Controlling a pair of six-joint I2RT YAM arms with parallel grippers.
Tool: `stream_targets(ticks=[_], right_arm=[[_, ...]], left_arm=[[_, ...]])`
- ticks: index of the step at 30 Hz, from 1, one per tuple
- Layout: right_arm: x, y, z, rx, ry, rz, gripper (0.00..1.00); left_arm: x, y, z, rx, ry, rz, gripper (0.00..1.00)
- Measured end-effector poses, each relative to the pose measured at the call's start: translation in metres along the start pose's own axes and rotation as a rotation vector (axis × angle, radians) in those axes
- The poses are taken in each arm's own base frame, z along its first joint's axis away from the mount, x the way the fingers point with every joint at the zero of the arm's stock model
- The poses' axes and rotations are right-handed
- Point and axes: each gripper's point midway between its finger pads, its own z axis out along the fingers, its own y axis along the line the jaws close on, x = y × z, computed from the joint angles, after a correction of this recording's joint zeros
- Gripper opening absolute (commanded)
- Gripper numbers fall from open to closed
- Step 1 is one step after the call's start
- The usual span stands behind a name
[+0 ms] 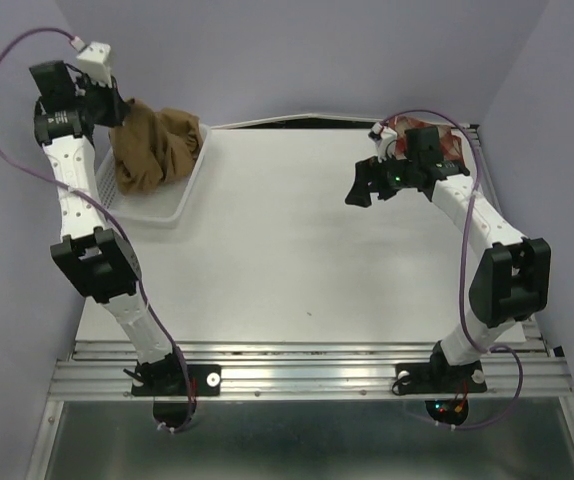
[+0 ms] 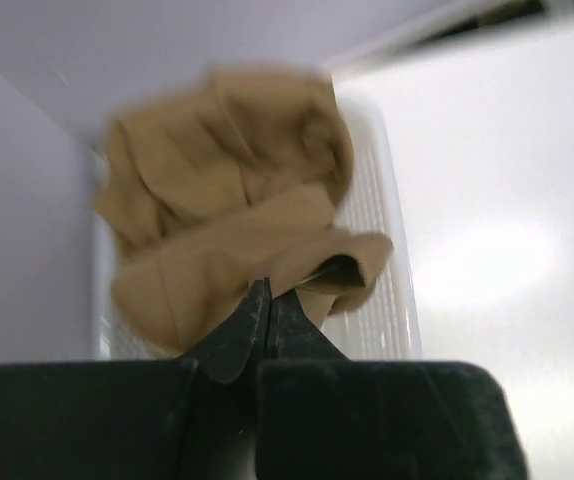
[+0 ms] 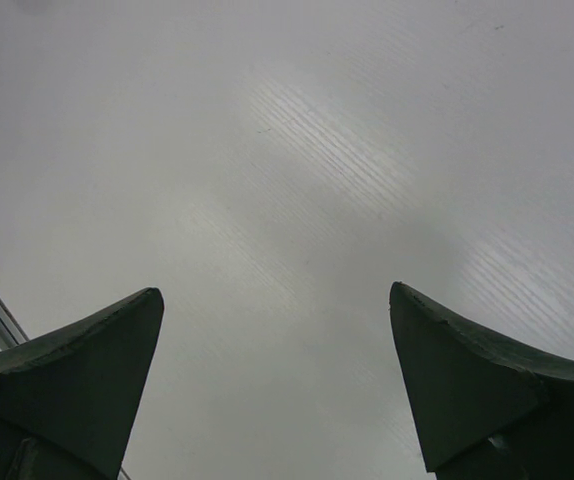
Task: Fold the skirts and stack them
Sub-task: Grab the skirt from the pile, then move the skirt to the center of the board
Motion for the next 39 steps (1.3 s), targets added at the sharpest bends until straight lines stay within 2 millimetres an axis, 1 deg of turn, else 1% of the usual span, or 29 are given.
stream_targets(ticks=[1, 3, 4, 5, 6, 7, 8, 9, 10, 12, 13, 14, 15, 16, 18, 20, 21, 22, 23, 24, 27, 28, 29, 33, 34, 35, 36, 37, 39], right_arm=[[-0.002, 0.000, -0.001, 0.001, -0.002, 0.001, 1.00], [-0.007, 0.001, -0.002, 0.003, -0.011, -0.005, 1.00], [-0.009, 0.000, -0.003, 0.007, -0.017, -0.009, 1.00], [-0.013, 0.000, -0.004, 0.011, -0.023, -0.011, 1.00], [-0.015, 0.000, -0.005, 0.017, -0.028, -0.014, 1.00], [-0.017, 0.000, -0.006, 0.019, -0.031, -0.016, 1.00], [-0.018, -0.001, -0.007, 0.026, -0.035, -0.016, 1.00], [-0.019, -0.001, -0.008, 0.029, -0.037, -0.017, 1.00], [-0.020, -0.001, -0.009, 0.035, -0.039, -0.018, 1.00], [-0.022, -0.001, -0.012, 0.048, -0.045, -0.022, 1.00], [-0.023, -0.001, -0.014, 0.055, -0.049, -0.025, 1.00], [-0.024, -0.002, -0.015, 0.063, -0.051, -0.027, 1.00], [-0.025, -0.003, -0.016, 0.071, -0.055, -0.028, 1.00], [-0.027, -0.005, -0.019, 0.080, -0.060, -0.028, 1.00], [-0.031, -0.010, -0.025, 0.094, -0.074, -0.026, 1.00], [-0.039, -0.020, -0.035, 0.109, -0.101, -0.024, 1.00], [-0.044, -0.028, -0.044, 0.125, -0.120, -0.023, 1.00], [-0.048, -0.036, -0.053, 0.140, -0.137, -0.023, 1.00], [-0.051, -0.041, -0.059, 0.149, -0.147, -0.024, 1.00], [-0.055, -0.048, -0.069, 0.166, -0.161, -0.027, 1.00], [-0.055, -0.062, -0.087, 0.201, -0.173, -0.035, 1.00], [-0.053, -0.062, -0.089, 0.203, -0.168, -0.038, 1.00], [-0.051, -0.061, -0.089, 0.200, -0.160, -0.041, 1.00], [-0.042, -0.053, -0.086, 0.163, -0.128, -0.045, 1.00], [-0.042, -0.050, -0.086, 0.148, -0.127, -0.044, 1.00], [-0.042, -0.049, -0.085, 0.142, -0.126, -0.045, 1.00], [-0.042, -0.044, -0.085, 0.115, -0.129, -0.032, 1.00], [-0.042, -0.039, -0.084, 0.091, -0.133, -0.016, 1.00], [-0.045, -0.027, -0.083, 0.028, -0.149, 0.033, 0.97]], left_arm=[[-0.028, 0.003, -0.006, -0.021, -0.069, 0.011, 0.00], [-0.111, -0.001, -0.039, -0.048, -0.283, 0.015, 0.00], [-0.145, -0.009, -0.058, -0.036, -0.385, 0.020, 0.00], [-0.181, -0.023, -0.082, -0.009, -0.503, 0.032, 0.00], [-0.204, -0.037, -0.101, 0.028, -0.583, 0.027, 0.00], [-0.223, -0.053, -0.119, 0.073, -0.652, 0.016, 0.00], [-0.246, -0.076, -0.143, 0.143, -0.743, 0.019, 0.00], [-0.260, -0.101, -0.163, 0.213, -0.807, 0.035, 0.00], [-0.268, -0.123, -0.177, 0.285, -0.839, 0.029, 0.00], [-0.281, -0.189, -0.214, 0.483, -0.905, 0.069, 0.00], [-0.282, -0.209, -0.224, 0.548, -0.913, 0.079, 0.00], [-0.280, -0.229, -0.234, 0.612, -0.918, 0.089, 0.00], [-0.272, -0.259, -0.249, 0.707, -0.909, 0.102, 0.00], [-0.266, -0.276, -0.258, 0.762, -0.900, 0.110, 0.00], [-0.247, -0.295, -0.270, 0.825, -0.870, 0.112, 0.00], [-0.225, -0.299, -0.265, 0.837, -0.828, 0.088, 0.00], [-0.210, -0.300, -0.257, 0.837, -0.795, 0.075, 0.00], [-0.192, -0.304, -0.244, 0.848, -0.746, 0.051, 0.00], [-0.182, -0.306, -0.237, 0.851, -0.729, 0.054, 0.00], [-0.156, -0.313, -0.215, 0.872, -0.654, 0.025, 0.00], [-0.095, -0.340, -0.156, 0.934, -0.453, -0.032, 0.00], [-0.069, -0.350, -0.128, 0.947, -0.364, -0.053, 0.00], [-0.051, -0.361, -0.108, 0.960, -0.291, -0.069, 0.00], [0.014, -0.397, -0.028, 0.944, -0.034, -0.090, 0.00], [0.017, -0.401, -0.022, 0.944, -0.013, -0.089, 0.00], [0.025, -0.407, -0.007, 0.925, 0.023, -0.073, 0.00], [0.028, -0.412, 0.004, 0.907, 0.043, -0.053, 0.00], [0.025, -0.418, 0.013, 0.887, 0.045, -0.026, 0.00], [0.019, -0.426, 0.019, 0.871, 0.027, 0.007, 0.00]])
